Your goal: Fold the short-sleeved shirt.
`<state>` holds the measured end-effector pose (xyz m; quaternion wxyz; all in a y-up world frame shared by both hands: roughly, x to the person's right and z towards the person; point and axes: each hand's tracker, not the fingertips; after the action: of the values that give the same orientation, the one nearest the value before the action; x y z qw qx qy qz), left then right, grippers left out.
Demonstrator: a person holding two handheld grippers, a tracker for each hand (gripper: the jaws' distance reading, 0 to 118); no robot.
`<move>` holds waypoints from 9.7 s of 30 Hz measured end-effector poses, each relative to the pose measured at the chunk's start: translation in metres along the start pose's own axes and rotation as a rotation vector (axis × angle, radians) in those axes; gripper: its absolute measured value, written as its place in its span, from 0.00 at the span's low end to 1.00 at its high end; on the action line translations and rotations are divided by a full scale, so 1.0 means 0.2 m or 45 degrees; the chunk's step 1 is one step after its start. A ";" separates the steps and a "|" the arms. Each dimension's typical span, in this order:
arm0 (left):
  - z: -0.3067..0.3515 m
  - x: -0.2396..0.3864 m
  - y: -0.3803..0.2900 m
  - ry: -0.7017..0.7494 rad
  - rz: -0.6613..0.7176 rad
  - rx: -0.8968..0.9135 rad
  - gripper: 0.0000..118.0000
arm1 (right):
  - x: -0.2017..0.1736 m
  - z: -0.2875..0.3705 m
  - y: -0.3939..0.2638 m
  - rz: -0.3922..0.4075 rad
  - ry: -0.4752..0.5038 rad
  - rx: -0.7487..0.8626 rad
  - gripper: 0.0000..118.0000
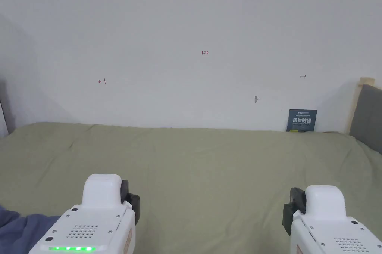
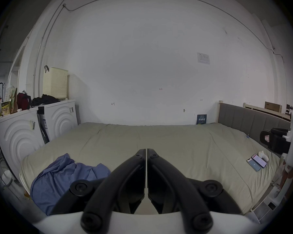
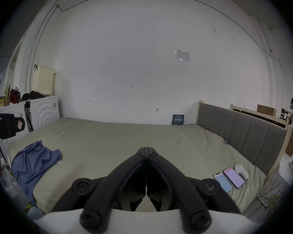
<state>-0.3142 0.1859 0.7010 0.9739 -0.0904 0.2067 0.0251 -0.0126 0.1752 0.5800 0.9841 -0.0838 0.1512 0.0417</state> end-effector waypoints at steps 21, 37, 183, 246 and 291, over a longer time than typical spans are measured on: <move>0.60 -1.00 -0.08 0.726 0.094 -0.102 0.00 | -1.08 -0.12 0.03 0.051 0.695 -0.037 0.00; 0.33 -1.16 -0.21 0.599 0.152 -0.293 0.00 | -1.15 -0.22 -0.07 0.115 0.672 -0.144 0.00; -0.91 0.00 -0.96 -0.129 -0.169 -1.066 0.83 | -0.03 -0.25 -0.62 -0.091 0.186 -0.594 0.00; -0.73 -0.37 0.07 0.024 -0.126 -0.642 0.01 | 0.91 -0.83 0.58 -0.096 0.036 -0.550 0.06; -1.18 -0.56 1.03 0.427 -0.062 -0.332 0.00 | 0.97 -1.18 1.27 -0.195 -0.026 -0.324 0.06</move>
<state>-0.5286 0.3435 0.5009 0.9063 -0.2236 0.3585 0.0128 0.0752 0.3939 0.2596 0.9673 -0.2188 0.1279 -0.0137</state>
